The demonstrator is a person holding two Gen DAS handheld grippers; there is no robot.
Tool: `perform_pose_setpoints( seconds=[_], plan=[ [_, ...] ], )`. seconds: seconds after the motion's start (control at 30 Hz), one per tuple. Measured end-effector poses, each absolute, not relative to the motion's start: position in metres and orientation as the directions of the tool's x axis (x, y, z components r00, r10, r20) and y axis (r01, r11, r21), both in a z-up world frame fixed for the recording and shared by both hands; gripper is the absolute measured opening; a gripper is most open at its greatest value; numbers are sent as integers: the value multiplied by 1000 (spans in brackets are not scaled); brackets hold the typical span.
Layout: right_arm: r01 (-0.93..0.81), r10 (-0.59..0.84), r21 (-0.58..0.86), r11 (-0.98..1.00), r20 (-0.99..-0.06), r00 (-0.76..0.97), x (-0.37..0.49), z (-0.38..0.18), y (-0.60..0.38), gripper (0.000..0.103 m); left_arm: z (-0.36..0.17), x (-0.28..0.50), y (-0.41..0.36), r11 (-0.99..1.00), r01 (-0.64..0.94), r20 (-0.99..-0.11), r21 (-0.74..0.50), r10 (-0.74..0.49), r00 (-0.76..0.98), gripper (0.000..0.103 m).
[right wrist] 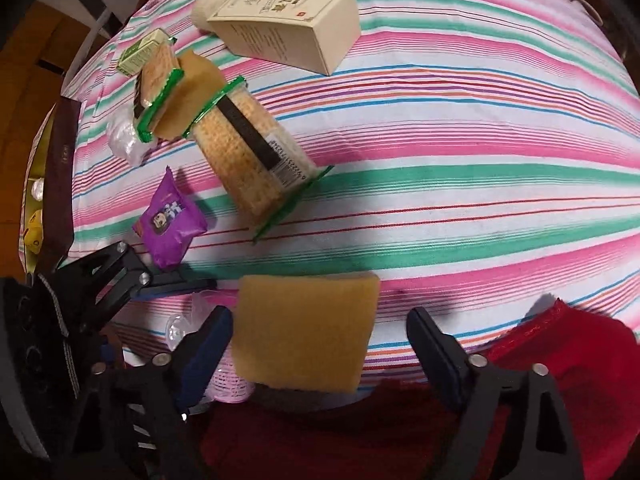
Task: Organize objects
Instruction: 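Grasp the yellow sponge with the right tool while the left tool holds the roller box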
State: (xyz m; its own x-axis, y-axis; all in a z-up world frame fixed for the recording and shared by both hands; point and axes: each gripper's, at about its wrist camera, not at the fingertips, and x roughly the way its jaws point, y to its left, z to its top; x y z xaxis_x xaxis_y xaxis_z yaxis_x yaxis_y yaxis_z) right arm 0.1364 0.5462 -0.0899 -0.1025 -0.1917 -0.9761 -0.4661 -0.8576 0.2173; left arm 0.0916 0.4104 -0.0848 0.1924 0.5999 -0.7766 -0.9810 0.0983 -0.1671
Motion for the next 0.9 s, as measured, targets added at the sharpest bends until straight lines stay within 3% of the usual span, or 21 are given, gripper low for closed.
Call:
perform_pose_setpoints(
  seconds=[0.07,0.27,0.67,0.9],
  plan=[
    [-447,-217,255,-857,-967,-136,138,-90,546,62,-83,89,408,91,-979,-769,-184,607,201,66],
    [-472,-168,259,-843,-960,-225,150,-83,552,47,-78,92,390,74,-981,-769,-178,612,186,66],
    [-517,-43,236,-823,-933,-357,159,-58,559,47,-19,70,330,-103,-977,-686,-186,725,55,66],
    [-480,75,201,-854,-865,-495,152,-3,531,49,6,65,264,-295,-937,-655,-187,748,-105,66]
  ],
)
